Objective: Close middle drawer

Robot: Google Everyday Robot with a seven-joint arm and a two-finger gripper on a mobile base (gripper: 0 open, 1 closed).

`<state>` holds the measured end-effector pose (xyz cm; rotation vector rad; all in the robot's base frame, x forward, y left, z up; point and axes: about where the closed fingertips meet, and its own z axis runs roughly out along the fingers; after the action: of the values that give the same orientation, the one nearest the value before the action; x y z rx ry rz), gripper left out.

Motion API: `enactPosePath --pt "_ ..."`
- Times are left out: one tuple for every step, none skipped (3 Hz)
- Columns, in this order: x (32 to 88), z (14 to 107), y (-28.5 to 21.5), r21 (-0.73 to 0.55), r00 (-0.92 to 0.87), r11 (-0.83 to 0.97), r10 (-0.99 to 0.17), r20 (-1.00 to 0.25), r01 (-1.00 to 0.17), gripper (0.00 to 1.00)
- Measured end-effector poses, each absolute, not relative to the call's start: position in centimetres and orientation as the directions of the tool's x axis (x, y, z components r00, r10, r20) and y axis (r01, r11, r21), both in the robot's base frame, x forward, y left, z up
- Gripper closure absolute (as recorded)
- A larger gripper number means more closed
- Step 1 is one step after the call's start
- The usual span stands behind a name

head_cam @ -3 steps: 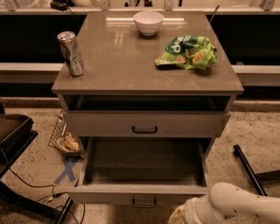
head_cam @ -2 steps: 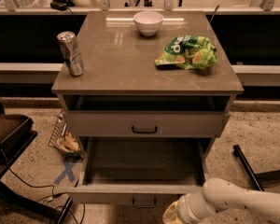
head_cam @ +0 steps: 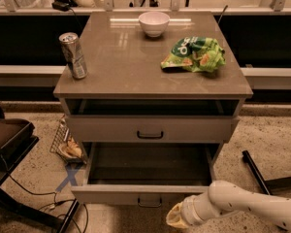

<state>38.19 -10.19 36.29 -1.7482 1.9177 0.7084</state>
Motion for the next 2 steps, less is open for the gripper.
enactPosePath --pt "40.6 37.3 -9.6 0.037 -0.077 0.069 -0.764 -0.64 -0.997 1.0" --pt "42.8 38.3 -8.9 0.002 -0.057 0.072 -0.766 -0.64 -0.997 1.0"
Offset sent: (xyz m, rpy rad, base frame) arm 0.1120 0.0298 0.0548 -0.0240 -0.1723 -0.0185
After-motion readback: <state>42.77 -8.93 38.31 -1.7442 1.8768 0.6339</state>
